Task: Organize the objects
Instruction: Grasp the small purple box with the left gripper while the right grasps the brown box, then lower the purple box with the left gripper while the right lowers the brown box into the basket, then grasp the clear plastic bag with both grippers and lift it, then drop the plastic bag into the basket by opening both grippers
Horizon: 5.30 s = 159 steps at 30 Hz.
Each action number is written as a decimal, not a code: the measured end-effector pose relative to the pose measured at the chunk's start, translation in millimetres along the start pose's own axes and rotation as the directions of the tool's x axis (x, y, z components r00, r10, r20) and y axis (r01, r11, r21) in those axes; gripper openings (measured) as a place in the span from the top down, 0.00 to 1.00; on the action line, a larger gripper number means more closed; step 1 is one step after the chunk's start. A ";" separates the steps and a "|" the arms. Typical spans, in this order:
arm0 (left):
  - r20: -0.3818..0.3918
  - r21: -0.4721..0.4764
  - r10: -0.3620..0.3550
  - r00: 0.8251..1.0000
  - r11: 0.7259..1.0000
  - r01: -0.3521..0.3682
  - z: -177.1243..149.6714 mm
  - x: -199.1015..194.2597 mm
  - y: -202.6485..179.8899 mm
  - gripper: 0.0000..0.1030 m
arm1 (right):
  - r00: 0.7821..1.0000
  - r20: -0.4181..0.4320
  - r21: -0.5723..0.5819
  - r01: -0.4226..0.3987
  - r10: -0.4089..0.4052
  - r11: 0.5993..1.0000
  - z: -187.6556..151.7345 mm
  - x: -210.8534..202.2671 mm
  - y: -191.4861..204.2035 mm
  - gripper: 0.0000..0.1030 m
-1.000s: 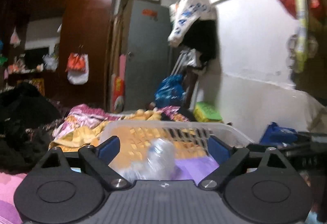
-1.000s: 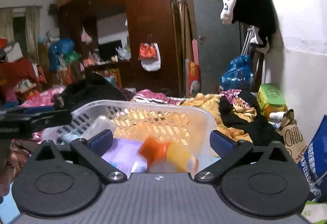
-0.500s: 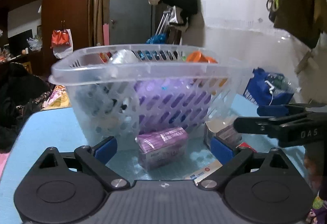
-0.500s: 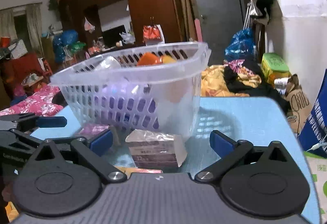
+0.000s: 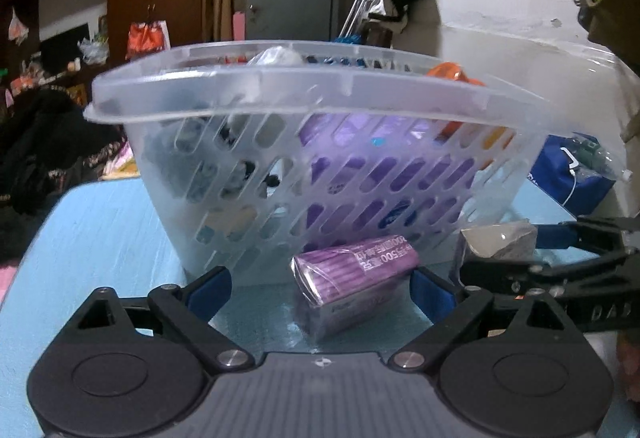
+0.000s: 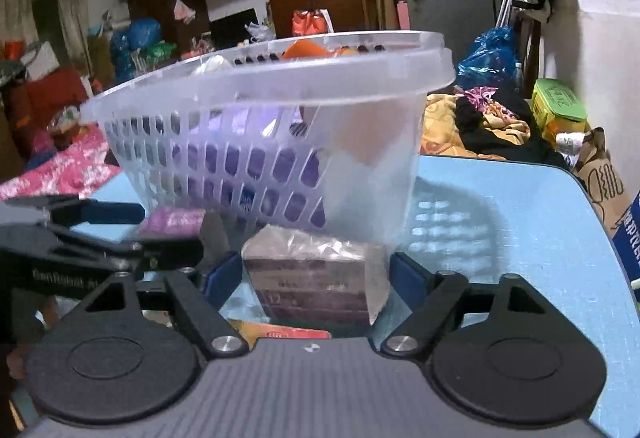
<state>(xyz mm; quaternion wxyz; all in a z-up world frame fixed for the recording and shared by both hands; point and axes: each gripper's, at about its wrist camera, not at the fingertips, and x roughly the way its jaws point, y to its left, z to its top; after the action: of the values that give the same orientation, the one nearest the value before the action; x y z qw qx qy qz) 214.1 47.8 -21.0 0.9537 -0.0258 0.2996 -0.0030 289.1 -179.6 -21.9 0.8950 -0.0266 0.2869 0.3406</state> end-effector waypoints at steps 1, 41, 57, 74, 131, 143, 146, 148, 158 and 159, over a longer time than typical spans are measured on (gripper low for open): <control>0.001 -0.007 -0.015 1.000 1.000 0.015 0.3 -0.2 1.1 0.06 | 1.000 -0.010 -0.003 0.001 -0.001 1.000 -0.6 0.8 -1.0 0.25; 0.355 0.040 -0.173 0.919 0.985 0.170 30.6 -123.9 9.6 0.33 | 0.906 0.422 -0.058 0.060 -0.030 0.997 25.5 -118.8 21.7 0.26; 0.150 -0.103 -0.123 0.981 0.985 0.140 118.3 -21.1 38.9 0.33 | 0.970 0.200 0.005 0.139 -0.138 0.990 126.6 -2.5 14.9 0.26; 0.312 -0.010 -0.123 0.942 0.991 0.133 36.8 -82.5 49.0 0.06 | 0.971 0.227 0.106 0.047 -0.070 0.993 55.4 -77.5 -13.2 0.00; 0.359 0.244 -0.125 0.925 0.969 0.037 -112.3 -119.0 4.8 0.77 | 0.956 0.259 -0.091 -0.120 0.140 0.989 -88.5 -129.0 23.0 0.87; 0.507 0.263 -0.111 0.855 0.964 -0.031 -29.9 -146.9 8.7 0.77 | 0.918 0.362 -0.112 -0.129 0.161 0.985 -10.2 -140.9 21.2 0.87; 0.524 0.278 -0.097 0.846 0.959 -0.062 10.9 -141.7 8.8 0.77 | 0.909 0.391 -0.106 -0.110 0.143 0.988 26.3 -130.8 15.6 0.87; 0.527 0.277 -0.069 0.847 0.956 -0.094 36.7 -130.7 8.6 0.77 | 0.910 0.391 -0.094 -0.108 0.136 0.990 49.6 -117.0 9.3 0.87; 0.378 0.277 -0.003 0.926 0.955 -0.110 85.2 -42.2 10.3 0.75 | 0.963 0.270 -0.007 -0.017 0.018 1.000 83.7 -28.6 -23.7 0.87; 0.369 0.260 -0.003 0.929 0.960 -0.100 85.6 -38.0 14.2 0.72 | 0.965 0.262 -0.012 -0.009 0.012 1.000 82.3 -27.1 -23.5 0.85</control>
<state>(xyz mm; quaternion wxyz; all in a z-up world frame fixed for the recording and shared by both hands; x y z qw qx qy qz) 231.7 66.9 70.2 0.9868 0.1140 0.1141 -0.0157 328.2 -193.7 57.6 0.9232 0.0154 0.1643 0.3472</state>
